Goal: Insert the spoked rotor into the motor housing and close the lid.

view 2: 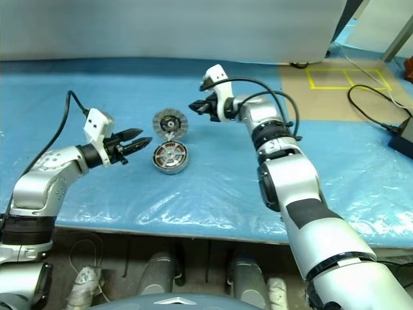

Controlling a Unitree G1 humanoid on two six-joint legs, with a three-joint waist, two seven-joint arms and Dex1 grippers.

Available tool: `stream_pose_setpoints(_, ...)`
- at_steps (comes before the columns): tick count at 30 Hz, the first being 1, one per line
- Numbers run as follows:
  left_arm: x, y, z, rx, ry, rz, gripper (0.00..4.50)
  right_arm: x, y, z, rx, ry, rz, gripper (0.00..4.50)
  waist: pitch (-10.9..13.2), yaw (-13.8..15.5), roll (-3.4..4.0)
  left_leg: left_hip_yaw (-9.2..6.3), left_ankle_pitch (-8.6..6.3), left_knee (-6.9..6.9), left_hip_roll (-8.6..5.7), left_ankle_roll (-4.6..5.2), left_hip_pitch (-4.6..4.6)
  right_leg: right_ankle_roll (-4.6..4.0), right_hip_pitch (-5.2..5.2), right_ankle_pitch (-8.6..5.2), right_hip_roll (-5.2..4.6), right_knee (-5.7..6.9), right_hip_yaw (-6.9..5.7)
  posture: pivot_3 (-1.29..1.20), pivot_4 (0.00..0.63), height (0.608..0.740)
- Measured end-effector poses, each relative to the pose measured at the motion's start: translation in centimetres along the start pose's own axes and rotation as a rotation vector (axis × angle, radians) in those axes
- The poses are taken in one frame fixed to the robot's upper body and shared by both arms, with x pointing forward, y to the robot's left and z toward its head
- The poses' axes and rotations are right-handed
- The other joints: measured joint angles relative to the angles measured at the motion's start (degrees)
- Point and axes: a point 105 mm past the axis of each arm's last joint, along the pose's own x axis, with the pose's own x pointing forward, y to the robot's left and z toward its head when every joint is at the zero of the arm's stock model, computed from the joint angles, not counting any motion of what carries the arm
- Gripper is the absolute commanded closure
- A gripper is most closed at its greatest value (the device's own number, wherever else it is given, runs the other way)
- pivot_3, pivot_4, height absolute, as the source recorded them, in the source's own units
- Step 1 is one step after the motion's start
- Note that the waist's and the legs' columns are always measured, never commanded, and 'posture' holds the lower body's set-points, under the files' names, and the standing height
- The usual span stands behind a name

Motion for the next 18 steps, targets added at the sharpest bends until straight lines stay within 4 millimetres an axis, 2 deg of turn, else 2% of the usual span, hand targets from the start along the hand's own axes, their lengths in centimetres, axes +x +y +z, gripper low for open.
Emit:
stream_pose_setpoints(3, 0.0, 0.1, -0.1, -0.002, 0.0, 0.01, 2.3, 0.6, -0.3, 0.3, 0.018, -0.036, -0.071, 3.3, 0.0, 0.1, 0.0, 0.0, 0.0, 0.01, 0.0, 0.0, -0.01, 0.0, -0.01, 0.0, -0.01, 0.01, -0.01, 0.0, 0.15, 0.74)
stream_pose_setpoints(7, -0.2, 0.2, -0.7, -0.015, 0.015, 0.024, 2.3, 0.9, -0.7, 0.9, 0.021, -0.065, -0.142, 1.97, 0.0, 0.2, 0.0, 0.0, 0.0, 0.04, 0.0, 0.0, -0.01, 0.0, 0.0, 0.0, -0.01, 0.07, -0.01, 0.0, 0.15, 0.74)
stream_pose_setpoints(13, -0.4, 0.2, -0.8, -0.014, 0.017, 0.034, 2.3, 1.3, -0.1, 1.4, -0.02, -0.059, -0.118, 0.01, 0.0, 0.2, 0.0, 0.0, 0.0, 0.08, 0.01, 0.0, 0.01, -0.01, 0.0, 0.0, -0.01, 0.15, -0.01, 0.0, 0.15, 0.74)
stream_pose_setpoints(16, -0.4, 0.1, -0.7, -0.008, 0.014, 0.038, 2.3, 1.4, 0.4, 2.1, -0.072, -0.057, -0.086, 0.01, 0.0, 0.2, 0.0, 0.0, 0.0, 0.08, 0.01, 0.0, 0.01, -0.01, 0.0, 0.0, -0.01, 0.15, -0.01, 0.0, 0.15, 0.74)
stream_pose_setpoints(18, -0.5, 0.1, -0.8, -0.01, 0.016, 0.043, 2.3, 1.4, 0.6, 2.4, -0.082, -0.064, -0.076, 0.45, 0.0, 0.2, 0.0, 0.0, 0.0, 0.08, 0.01, 0.0, 0.01, -0.01, 0.0, 0.0, -0.01, 0.15, -0.01, 0.0, 0.15, 0.74)
